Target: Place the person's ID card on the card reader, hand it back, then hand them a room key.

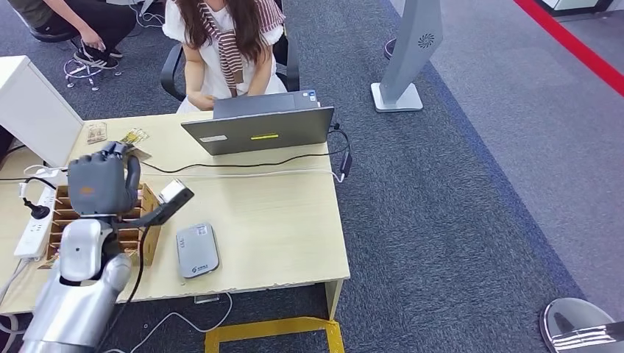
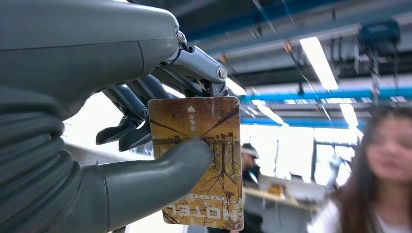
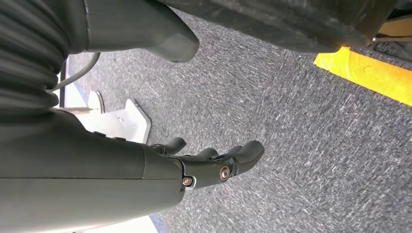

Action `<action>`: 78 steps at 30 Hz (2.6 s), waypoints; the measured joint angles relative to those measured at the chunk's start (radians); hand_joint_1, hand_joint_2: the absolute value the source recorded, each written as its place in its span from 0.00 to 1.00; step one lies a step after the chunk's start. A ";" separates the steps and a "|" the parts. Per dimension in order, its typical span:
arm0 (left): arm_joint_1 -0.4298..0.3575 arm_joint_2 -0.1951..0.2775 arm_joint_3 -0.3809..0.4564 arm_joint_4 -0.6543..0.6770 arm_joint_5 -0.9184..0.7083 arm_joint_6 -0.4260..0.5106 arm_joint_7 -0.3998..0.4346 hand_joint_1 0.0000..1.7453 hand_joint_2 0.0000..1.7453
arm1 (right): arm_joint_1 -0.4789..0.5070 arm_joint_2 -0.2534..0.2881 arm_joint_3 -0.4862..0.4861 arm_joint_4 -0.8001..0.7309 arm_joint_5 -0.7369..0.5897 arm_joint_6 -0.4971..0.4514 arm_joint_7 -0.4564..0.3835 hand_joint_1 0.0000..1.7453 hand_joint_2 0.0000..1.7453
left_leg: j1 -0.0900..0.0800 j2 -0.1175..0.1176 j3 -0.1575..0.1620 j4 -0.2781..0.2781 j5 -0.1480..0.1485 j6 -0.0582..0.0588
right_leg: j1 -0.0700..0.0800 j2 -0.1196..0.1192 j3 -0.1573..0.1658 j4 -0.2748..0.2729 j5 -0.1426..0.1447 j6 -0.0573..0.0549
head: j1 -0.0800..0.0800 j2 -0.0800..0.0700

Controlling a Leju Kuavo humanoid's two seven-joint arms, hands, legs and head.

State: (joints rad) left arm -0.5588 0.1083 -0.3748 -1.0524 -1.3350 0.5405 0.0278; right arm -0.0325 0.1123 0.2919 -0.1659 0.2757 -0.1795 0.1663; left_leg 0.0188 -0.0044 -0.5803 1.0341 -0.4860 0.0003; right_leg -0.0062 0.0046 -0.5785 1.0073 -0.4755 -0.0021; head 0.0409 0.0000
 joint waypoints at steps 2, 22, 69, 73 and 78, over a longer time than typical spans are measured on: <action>-0.063 0.004 0.021 0.042 -0.009 0.013 -0.004 1.00 1.00 | -0.001 0.000 0.001 0.000 0.006 0.004 0.000 0.00 1.00 | 0.000 0.000 0.000 0.000 0.000 0.000 | 0.000 0.000 0.000 0.000 0.000 0.000 | 0.000 0.000; -0.440 -0.028 0.053 0.497 -0.190 -0.031 0.085 1.00 1.00 | -0.010 -0.004 0.014 0.000 0.035 0.030 0.013 0.00 1.00 | 0.000 0.001 0.000 0.000 0.000 0.000 | 0.000 0.001 -0.001 0.000 0.000 0.000 | 0.001 0.000; 0.398 0.122 0.063 -0.278 0.006 -0.002 -0.073 0.00 1.00 | 0.017 0.006 -0.058 0.000 -0.057 -0.035 -0.028 0.00 1.00 | 0.000 0.008 0.003 -0.001 -0.008 -0.001 | 0.000 0.009 0.000 0.000 -0.007 -0.002 | -0.001 0.000; 0.474 0.137 0.063 -0.339 0.007 -0.006 -0.076 0.00 1.00 | 0.018 0.007 -0.072 0.001 -0.062 -0.038 -0.037 0.00 1.00 | 0.000 0.007 0.003 -0.001 -0.008 -0.001 | 0.000 0.008 0.001 0.000 -0.007 -0.002 | -0.001 0.000; 0.519 0.138 0.067 -0.360 0.007 -0.006 -0.079 0.00 1.00 | 0.018 0.008 -0.080 0.002 -0.065 -0.041 -0.038 0.00 1.00 | 0.000 0.007 0.004 -0.001 -0.008 -0.001 | 0.000 0.007 0.002 0.000 -0.006 -0.002 | -0.001 0.000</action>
State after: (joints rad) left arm -0.0403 0.2461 -0.3075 -1.4126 -1.3281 0.5345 -0.0507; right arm -0.0146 0.1206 0.2116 -0.1640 0.2111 -0.2208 0.1281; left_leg 0.0186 0.0023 -0.5763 1.0331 -0.4939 -0.0010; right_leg -0.0066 0.0119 -0.5766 1.0074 -0.4819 -0.0037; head 0.0401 0.0000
